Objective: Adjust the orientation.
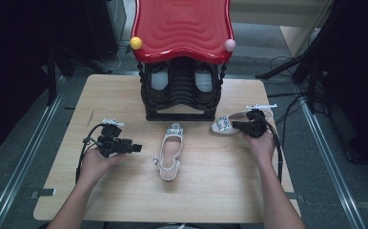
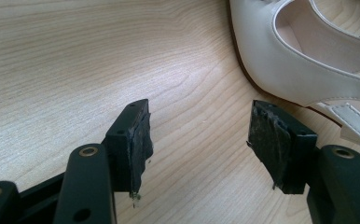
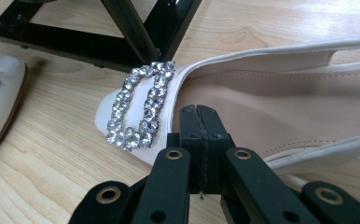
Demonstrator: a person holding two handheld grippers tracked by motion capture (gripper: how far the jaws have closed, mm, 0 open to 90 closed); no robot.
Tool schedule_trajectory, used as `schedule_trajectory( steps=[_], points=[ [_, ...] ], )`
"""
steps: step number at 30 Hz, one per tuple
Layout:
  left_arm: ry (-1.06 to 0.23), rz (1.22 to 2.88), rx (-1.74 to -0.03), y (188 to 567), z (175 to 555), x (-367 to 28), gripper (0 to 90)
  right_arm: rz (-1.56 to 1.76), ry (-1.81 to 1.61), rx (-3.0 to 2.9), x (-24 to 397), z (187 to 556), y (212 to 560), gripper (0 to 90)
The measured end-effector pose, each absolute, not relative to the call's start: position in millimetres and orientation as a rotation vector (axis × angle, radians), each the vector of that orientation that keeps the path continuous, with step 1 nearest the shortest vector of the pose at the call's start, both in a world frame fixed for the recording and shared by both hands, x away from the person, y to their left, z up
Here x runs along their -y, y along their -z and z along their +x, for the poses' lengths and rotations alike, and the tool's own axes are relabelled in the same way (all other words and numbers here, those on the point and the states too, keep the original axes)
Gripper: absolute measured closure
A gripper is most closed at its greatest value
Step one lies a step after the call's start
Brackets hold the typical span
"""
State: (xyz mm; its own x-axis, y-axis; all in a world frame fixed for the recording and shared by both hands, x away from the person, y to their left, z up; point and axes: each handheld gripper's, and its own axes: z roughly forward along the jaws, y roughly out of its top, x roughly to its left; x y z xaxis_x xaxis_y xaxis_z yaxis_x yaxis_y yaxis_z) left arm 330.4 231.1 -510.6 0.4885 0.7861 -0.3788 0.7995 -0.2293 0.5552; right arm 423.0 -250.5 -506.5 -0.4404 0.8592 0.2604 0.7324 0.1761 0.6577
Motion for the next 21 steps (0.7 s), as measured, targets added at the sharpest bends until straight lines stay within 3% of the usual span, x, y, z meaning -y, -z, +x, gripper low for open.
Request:
schedule_trajectory(
  steps=[21],
  points=[
    [0.019,2.019,-1.307,510.5,330.7,-232.3,39.1,1.513,-1.121,-2.394,223.4,417.1,504.5,90.0]
  ],
)
